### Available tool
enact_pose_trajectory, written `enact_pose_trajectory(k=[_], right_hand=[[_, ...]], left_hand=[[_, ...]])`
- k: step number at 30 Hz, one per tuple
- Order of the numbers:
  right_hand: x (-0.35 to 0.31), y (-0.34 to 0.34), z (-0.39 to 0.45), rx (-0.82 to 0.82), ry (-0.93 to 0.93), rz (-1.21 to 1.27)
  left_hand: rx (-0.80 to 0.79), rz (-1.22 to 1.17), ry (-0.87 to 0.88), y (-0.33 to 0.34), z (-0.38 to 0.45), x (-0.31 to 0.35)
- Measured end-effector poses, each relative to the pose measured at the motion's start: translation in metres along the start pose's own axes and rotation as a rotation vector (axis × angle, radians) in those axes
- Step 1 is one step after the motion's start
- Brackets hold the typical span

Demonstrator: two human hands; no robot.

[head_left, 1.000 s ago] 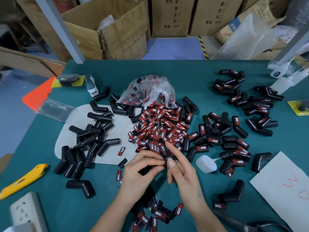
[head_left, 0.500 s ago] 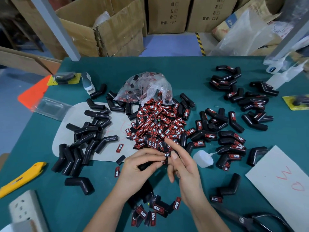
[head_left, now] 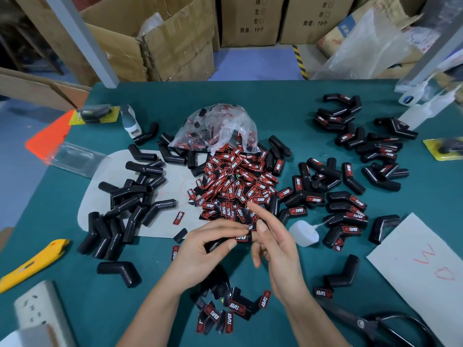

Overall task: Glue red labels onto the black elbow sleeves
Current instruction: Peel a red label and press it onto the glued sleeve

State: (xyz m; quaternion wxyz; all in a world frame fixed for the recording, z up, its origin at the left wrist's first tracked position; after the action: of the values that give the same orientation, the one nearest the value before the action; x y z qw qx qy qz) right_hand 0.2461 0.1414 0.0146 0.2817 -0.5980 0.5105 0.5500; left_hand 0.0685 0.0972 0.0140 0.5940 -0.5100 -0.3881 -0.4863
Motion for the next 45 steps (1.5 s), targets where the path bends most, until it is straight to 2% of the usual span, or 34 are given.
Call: enact_pose_trajectory(k=[10, 18, 24, 29, 36, 40, 45], right_hand=[[-0.001, 0.001, 0.002, 0.005, 0.012, 0.000], [0.003, 0.009, 0.000, -0.054, -0.028, -0.054], [0.014, 0.010, 0.001, 0.044, -0.051, -0.062], [0.017, 0.007, 0.002, 0.007, -0.072, 0.007], [0.011, 0.010, 0.001, -0.004, -0.106, 0.021], [0.012, 0.012, 0.000, -0.005, -0.105, -0.021], [0.014, 0.015, -0.001, 0.078, -0.099, 0.008]], left_hand=[[-0.009, 0.005, 0.020, 0.008, 0.000, 0.002], [0.122, -0.038, -0.021, 0.010, -0.004, 0.003], [0.102, 0.042, -0.032, 0.017, -0.005, 0.000], [0.106, 0.019, -0.017, 0.019, -0.006, -0.001], [0.233, 0.092, 0.125, 0.014, -0.003, 0.002], [0.307, 0.109, 0.103, 0.014, -0.004, 0.001], [0.316, 0.172, 0.094, 0.018, 0.000, 0.002]])
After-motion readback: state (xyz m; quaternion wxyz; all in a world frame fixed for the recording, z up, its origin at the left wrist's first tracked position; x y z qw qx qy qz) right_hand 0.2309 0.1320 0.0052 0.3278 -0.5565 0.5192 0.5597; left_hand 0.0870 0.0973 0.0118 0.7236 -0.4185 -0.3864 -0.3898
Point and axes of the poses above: each hand's wrist, its own z-axis towards the middle knuckle, its own y-axis out of the palm, x = y × z, the point moved 2 cm from there along z, towards the middle knuckle, and after that the axes turned 6 degrees about y, right-handed, at the moved point
